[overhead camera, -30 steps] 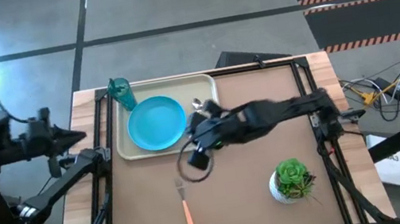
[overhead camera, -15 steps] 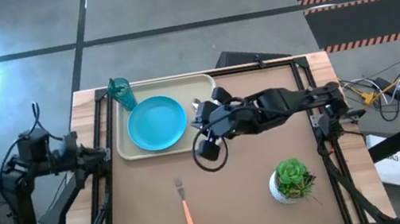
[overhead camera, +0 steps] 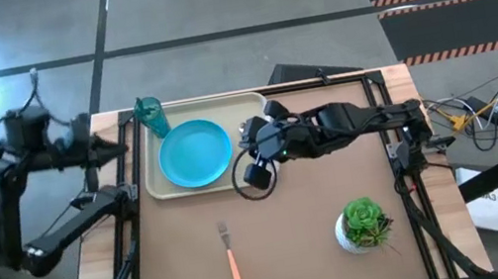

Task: Pick and place plate/cup/fork/spoon on tray
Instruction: Put the fork on the white serving tray to the right of the light blue plate

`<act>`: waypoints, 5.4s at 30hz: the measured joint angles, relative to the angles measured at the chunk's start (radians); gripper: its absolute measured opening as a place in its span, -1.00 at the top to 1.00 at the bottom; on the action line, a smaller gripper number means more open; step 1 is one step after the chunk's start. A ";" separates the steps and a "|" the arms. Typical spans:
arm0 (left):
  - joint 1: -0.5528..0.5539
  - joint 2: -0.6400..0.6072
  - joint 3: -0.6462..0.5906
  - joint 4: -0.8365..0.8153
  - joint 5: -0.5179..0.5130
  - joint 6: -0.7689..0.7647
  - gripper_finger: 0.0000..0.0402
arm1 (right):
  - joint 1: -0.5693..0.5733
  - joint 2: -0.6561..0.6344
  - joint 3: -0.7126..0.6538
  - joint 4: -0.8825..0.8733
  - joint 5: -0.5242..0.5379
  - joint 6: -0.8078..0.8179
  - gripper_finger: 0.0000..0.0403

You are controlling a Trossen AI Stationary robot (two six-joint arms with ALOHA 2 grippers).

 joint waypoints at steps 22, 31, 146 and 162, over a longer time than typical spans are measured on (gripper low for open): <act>-0.503 -0.095 -0.578 0.461 -0.043 -0.381 1.00 | -0.118 -0.053 0.000 -0.019 0.000 -0.060 0.96; -1.003 -0.064 -0.767 0.653 -0.302 -0.699 1.00 | -0.124 -0.053 0.000 -0.028 -0.009 -0.077 0.96; -1.319 1.142 -0.461 1.552 -0.401 -0.749 1.00 | -0.100 -0.081 -0.002 -0.148 -0.141 -0.126 0.96; -1.350 0.586 -0.374 0.870 -0.852 -0.664 1.00 | 0.072 -0.117 -0.009 -0.276 -0.194 0.049 0.96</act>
